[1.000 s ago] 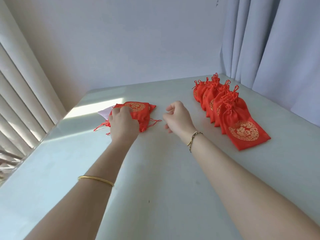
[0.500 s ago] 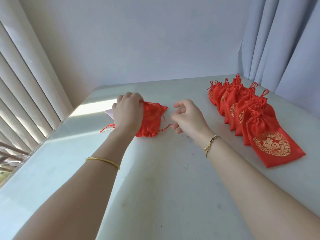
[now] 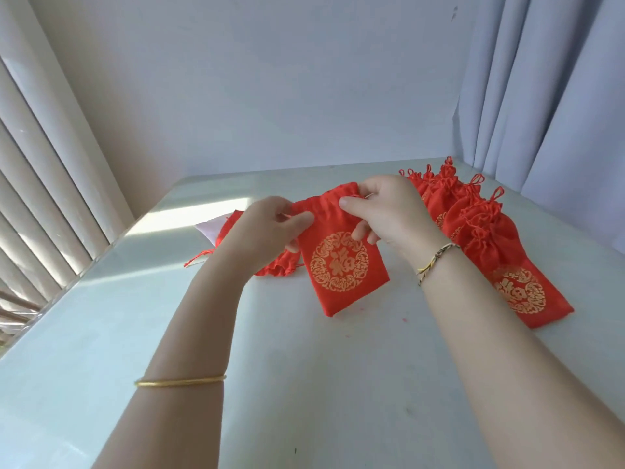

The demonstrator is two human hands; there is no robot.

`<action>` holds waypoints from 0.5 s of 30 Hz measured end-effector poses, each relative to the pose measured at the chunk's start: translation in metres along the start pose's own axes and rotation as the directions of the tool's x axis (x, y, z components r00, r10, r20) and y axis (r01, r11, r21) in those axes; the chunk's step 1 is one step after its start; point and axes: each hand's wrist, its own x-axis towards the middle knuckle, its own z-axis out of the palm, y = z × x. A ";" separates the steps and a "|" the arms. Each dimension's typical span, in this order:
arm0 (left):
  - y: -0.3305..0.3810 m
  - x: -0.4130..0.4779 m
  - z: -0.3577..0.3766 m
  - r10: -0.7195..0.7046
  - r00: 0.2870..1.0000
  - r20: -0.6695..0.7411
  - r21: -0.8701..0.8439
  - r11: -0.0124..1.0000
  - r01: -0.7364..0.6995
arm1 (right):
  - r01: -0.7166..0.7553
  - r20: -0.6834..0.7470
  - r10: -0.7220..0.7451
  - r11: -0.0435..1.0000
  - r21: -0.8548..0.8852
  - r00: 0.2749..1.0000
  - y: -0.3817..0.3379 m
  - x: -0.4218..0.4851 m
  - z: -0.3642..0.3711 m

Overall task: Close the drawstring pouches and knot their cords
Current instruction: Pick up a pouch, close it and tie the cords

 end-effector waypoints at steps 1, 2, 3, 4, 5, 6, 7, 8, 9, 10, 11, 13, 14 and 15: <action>-0.003 0.000 -0.002 -0.017 1.000 0.011 0.015 1.000 0.017 | -0.028 0.001 0.028 1.000 0.014 1.000 0.002 0.000 0.000; -0.006 0.002 -0.003 -0.031 1.000 -0.001 0.017 0.999 0.031 | -0.053 0.015 0.053 0.998 0.031 0.999 0.005 0.002 -0.002; -0.009 0.004 -0.005 -0.042 0.999 -0.026 0.017 0.999 0.042 | -0.083 0.033 0.081 0.995 0.050 0.996 0.006 0.002 -0.004; -0.010 0.006 -0.007 -0.049 0.997 -0.056 0.015 0.999 0.050 | -0.105 0.052 0.102 0.992 0.062 0.993 0.008 0.003 -0.006; -0.011 0.008 -0.009 -0.051 0.996 -0.080 0.013 0.999 0.052 | -0.129 0.073 0.124 0.989 0.065 0.990 0.010 0.003 -0.008; -0.011 0.009 -0.010 -0.048 0.994 -0.099 0.008 0.999 0.049 | -0.145 0.091 0.140 0.988 0.058 0.986 0.012 0.003 -0.009; -0.012 0.011 -0.010 -0.042 0.993 -0.115 0.006 0.999 0.043 | -0.153 0.106 0.149 0.987 0.037 0.983 0.014 0.003 -0.010; -0.013 0.012 -0.010 -0.040 0.991 -0.129 0.015 0.999 0.042 | -0.149 0.114 0.148 0.989 0.004 0.982 0.015 0.003 -0.011; -0.015 0.013 -0.011 -0.042 0.990 -0.138 0.029 0.998 0.047 | -0.144 0.114 0.146 0.989 -0.030 0.983 0.016 0.003 -0.011; -0.016 0.014 -0.011 -0.051 0.988 -0.144 0.038 0.998 0.057 | -0.138 0.109 0.144 0.989 -0.061 0.984 0.018 0.004 -0.011; -0.018 0.014 -0.011 -0.061 0.987 -0.151 0.042 0.997 0.068 | -0.136 0.102 0.144 0.987 -0.081 0.984 0.020 0.004 -0.013; -0.022 0.015 -0.012 -0.072 0.980 -0.186 0.047 0.996 0.082 | -0.140 0.088 0.147 0.987 -0.083 0.985 0.022 0.005 -0.017; -0.023 0.015 -0.013 -0.068 0.975 -0.211 0.045 0.996 0.079 | -0.142 0.077 0.147 0.987 -0.071 0.986 0.023 0.005 -0.020; -0.024 0.015 -0.014 -0.064 0.970 -0.234 0.042 0.996 0.076 | -0.146 0.062 0.149 0.988 -0.053 0.987 0.024 0.004 -0.022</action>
